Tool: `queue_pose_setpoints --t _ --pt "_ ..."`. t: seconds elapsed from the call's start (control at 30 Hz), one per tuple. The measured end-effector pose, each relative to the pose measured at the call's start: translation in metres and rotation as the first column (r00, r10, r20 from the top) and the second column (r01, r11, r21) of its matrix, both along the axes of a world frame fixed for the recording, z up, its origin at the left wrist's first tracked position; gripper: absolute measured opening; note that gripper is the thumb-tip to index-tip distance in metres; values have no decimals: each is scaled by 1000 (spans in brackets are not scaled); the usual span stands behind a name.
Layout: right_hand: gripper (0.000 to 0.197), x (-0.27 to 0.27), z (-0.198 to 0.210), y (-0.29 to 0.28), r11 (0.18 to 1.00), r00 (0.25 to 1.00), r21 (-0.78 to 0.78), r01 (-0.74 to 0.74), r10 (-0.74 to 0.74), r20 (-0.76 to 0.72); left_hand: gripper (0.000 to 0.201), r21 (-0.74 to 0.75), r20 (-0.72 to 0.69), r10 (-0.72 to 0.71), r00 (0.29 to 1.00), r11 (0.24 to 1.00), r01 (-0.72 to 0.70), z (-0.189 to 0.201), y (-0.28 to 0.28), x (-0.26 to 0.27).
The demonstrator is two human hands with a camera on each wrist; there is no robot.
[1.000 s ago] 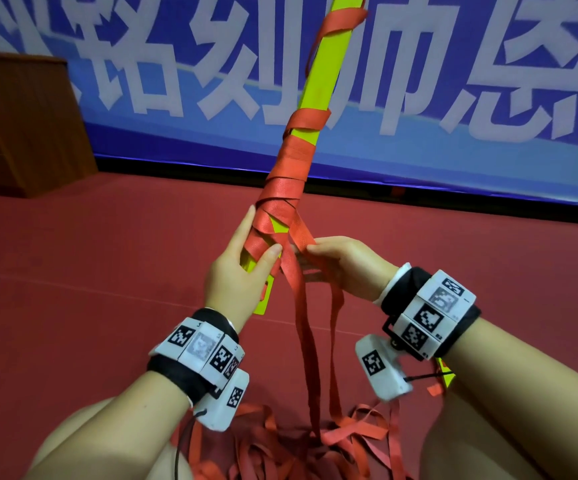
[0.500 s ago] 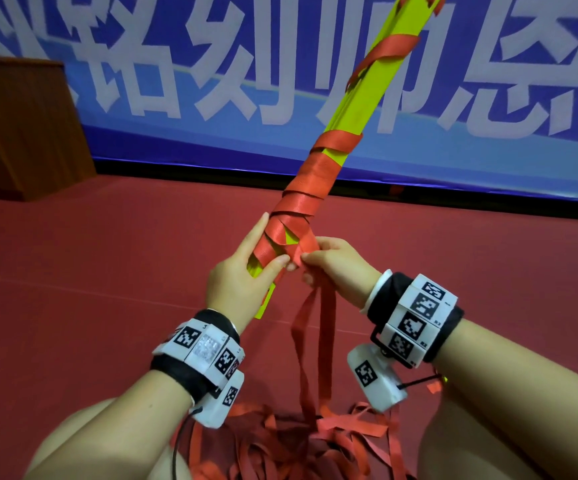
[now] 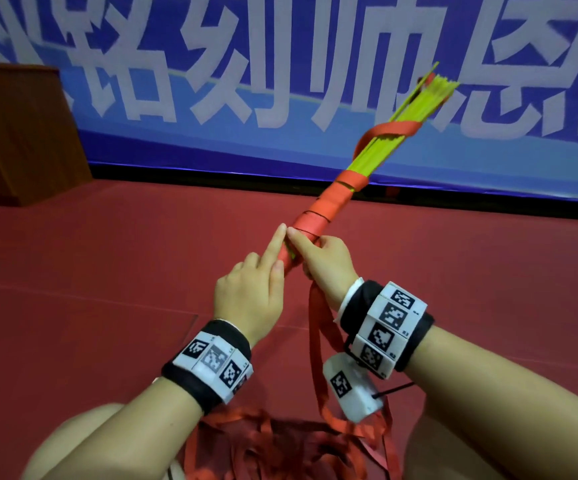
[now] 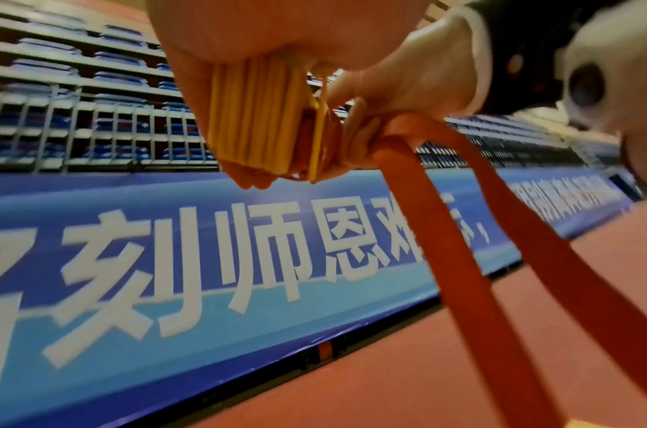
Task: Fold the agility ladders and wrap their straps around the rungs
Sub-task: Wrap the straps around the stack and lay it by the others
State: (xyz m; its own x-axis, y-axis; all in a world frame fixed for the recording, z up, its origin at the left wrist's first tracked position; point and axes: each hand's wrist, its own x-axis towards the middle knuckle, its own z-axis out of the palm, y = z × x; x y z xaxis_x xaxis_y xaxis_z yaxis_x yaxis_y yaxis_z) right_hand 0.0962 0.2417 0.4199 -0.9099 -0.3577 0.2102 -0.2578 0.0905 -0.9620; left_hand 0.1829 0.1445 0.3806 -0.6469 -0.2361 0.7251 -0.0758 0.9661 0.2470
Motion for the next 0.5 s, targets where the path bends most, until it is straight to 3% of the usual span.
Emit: queue_pose_setpoints --t 0.07,0.13,0.17,0.23,0.3,0.37,0.43,0.5 --pt "38 -2 -2 0 998 999 -59 21 -19 31 58 112 31 -41 999 993 37 3 -2 -1" --pt "37 -7 -2 0 993 999 -114 19 -13 50 61 398 10 -119 993 911 105 2 -11 -5" --pt "37 -9 -1 1 989 998 -149 -1 10 61 60 570 -42 -192 981 802 181 4 -16 -6" --pt "36 -14 2 3 972 993 -225 -69 89 81 47 810 -162 -343 925 489 323 14 -20 -3" --pt "33 -17 5 7 952 980 -255 -168 189 59 39 908 -227 -471 853 214 359 24 -21 4" --pt "32 -20 8 11 936 962 -234 -264 273 6 43 948 -261 -558 788 8 319 31 -21 12" --pt "34 -22 9 13 937 952 -171 -304 301 -44 43 955 -289 -608 739 -126 270 31 -22 14" --pt "34 -25 9 13 941 947 -116 -318 309 -88 37 952 -301 -587 752 -131 278 27 -20 13"
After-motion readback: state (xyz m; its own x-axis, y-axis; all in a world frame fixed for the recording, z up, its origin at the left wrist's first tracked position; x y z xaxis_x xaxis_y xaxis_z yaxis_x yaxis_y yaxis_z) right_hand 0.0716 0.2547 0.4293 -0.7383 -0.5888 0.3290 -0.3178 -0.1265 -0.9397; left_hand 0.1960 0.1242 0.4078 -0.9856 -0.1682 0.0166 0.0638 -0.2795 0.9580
